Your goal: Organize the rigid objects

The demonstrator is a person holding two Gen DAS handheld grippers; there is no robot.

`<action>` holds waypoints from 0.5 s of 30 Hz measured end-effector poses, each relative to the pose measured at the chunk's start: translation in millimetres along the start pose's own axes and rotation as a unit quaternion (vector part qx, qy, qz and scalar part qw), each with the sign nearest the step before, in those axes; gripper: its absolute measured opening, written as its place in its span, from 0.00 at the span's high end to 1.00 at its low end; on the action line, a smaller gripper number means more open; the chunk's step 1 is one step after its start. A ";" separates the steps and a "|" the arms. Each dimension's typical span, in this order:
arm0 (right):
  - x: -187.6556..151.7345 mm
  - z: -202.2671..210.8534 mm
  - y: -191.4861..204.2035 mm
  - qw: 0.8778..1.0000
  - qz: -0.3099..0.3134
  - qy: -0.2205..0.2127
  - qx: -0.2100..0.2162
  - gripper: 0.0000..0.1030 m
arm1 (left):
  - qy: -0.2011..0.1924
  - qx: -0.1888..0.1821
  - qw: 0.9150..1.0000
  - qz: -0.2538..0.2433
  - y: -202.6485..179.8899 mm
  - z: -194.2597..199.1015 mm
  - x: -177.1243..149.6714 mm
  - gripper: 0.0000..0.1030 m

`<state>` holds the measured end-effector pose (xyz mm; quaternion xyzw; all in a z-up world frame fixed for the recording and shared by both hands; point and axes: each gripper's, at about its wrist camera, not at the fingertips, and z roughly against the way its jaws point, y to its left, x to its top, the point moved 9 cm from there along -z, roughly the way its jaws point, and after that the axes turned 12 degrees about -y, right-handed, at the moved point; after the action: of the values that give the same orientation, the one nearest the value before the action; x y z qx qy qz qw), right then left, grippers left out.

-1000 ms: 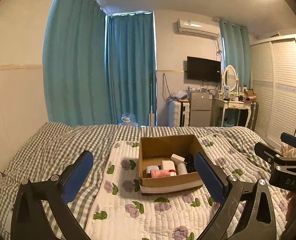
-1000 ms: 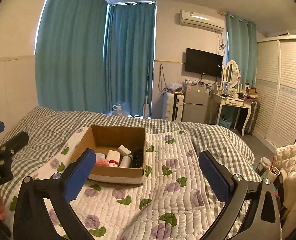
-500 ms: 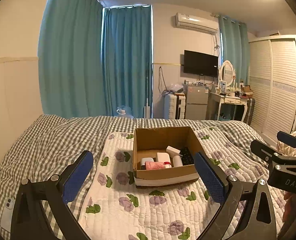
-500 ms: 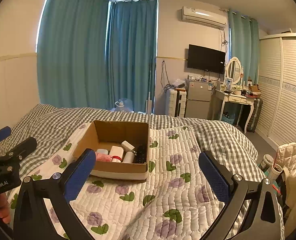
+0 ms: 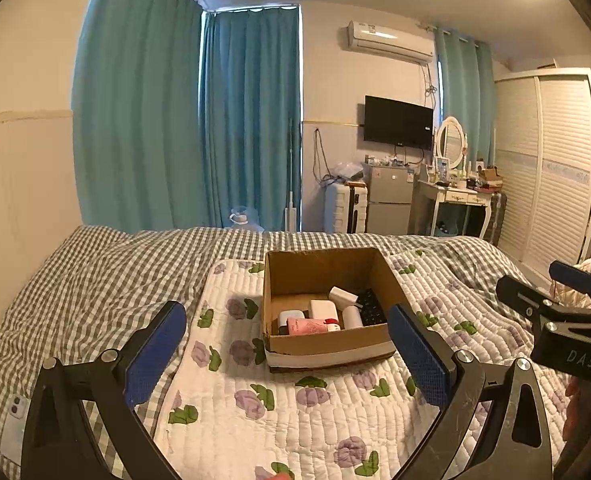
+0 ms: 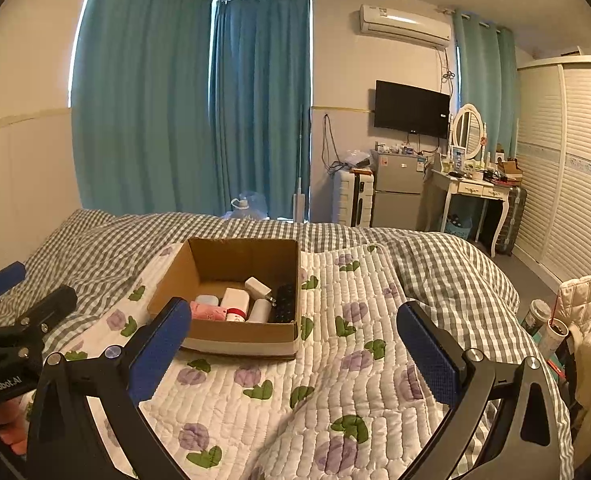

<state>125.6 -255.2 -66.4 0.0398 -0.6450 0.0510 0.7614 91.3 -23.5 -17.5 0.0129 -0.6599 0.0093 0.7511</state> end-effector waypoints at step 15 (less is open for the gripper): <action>-2.7 -2.4 2.6 1.000 0.011 0.004 -0.003 0.00 | 0.003 0.010 1.000 0.000 6.6 -0.1 -2.7 0.00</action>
<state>127.1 -252.4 -69.5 0.0296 -0.6426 0.0577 0.7635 90.9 -16.8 -20.1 0.0208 -0.6579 0.0157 0.7526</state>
